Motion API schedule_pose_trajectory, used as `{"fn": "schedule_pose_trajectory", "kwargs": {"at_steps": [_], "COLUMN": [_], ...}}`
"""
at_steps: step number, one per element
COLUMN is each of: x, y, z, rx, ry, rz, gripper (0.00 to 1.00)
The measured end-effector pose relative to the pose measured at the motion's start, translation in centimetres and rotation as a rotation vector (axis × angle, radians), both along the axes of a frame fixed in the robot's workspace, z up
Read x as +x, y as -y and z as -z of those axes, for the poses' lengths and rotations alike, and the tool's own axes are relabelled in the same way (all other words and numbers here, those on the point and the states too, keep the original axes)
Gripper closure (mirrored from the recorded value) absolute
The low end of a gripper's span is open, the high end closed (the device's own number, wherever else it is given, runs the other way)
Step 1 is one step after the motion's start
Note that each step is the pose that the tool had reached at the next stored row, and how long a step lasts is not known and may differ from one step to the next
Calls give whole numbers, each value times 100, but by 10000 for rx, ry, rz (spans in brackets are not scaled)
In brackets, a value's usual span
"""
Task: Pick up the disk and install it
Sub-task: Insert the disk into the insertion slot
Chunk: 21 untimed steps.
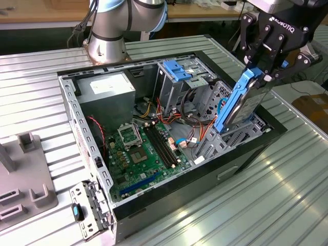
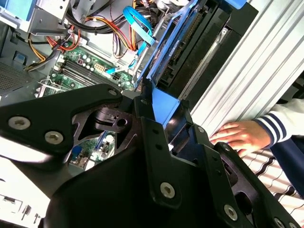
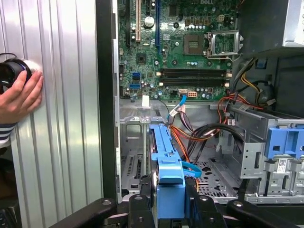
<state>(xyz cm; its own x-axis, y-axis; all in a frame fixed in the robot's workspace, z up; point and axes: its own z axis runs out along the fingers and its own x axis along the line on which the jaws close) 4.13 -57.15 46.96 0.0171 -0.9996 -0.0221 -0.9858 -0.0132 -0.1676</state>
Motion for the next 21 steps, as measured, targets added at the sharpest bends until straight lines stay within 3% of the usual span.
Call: {"fn": "schedule_pose_trajectory", "kwargs": {"at_steps": [9,15,21], "x": [0,0,0], "y": [0,5,41], "z": [72,166,380], "rx": [1,2,1], "ry": [1,0,0], "rz": [0,0,4], "gripper": [64,64,64]}}
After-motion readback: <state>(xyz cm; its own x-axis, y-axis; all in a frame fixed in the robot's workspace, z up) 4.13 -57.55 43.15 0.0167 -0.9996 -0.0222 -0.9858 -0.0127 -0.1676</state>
